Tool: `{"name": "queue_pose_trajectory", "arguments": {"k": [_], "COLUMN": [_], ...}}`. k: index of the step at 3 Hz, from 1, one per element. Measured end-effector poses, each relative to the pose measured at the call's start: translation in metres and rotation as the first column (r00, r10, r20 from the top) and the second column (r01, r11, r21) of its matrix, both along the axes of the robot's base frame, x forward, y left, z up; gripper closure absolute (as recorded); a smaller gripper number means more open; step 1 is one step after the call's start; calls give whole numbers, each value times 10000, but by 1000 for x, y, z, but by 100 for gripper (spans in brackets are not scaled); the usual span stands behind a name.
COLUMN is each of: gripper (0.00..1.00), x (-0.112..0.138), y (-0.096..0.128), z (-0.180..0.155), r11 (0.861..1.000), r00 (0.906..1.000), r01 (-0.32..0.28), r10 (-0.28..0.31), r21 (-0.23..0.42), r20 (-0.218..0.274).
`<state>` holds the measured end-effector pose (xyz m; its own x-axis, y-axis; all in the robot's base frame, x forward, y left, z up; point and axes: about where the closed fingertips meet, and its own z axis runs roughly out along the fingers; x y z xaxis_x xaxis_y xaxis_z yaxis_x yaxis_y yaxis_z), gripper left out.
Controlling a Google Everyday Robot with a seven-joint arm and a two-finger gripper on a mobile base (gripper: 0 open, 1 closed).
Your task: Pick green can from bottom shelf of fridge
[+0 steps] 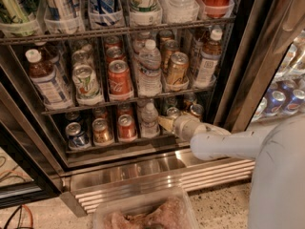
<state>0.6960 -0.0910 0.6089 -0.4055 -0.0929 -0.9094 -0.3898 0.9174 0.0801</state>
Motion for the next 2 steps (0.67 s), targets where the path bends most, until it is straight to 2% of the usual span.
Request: {"name": "queue_pose_trajectory", "arguments": {"k": [1, 2], "gripper": [34, 53], "x": [7, 6], "y": [-7, -10], "z": [0, -2], "r11": [9998, 9998], "r00": [9998, 9997], "r01": [212, 211], "r10": [-212, -211], "r21": [-11, 56], "r20": [44, -82]}}
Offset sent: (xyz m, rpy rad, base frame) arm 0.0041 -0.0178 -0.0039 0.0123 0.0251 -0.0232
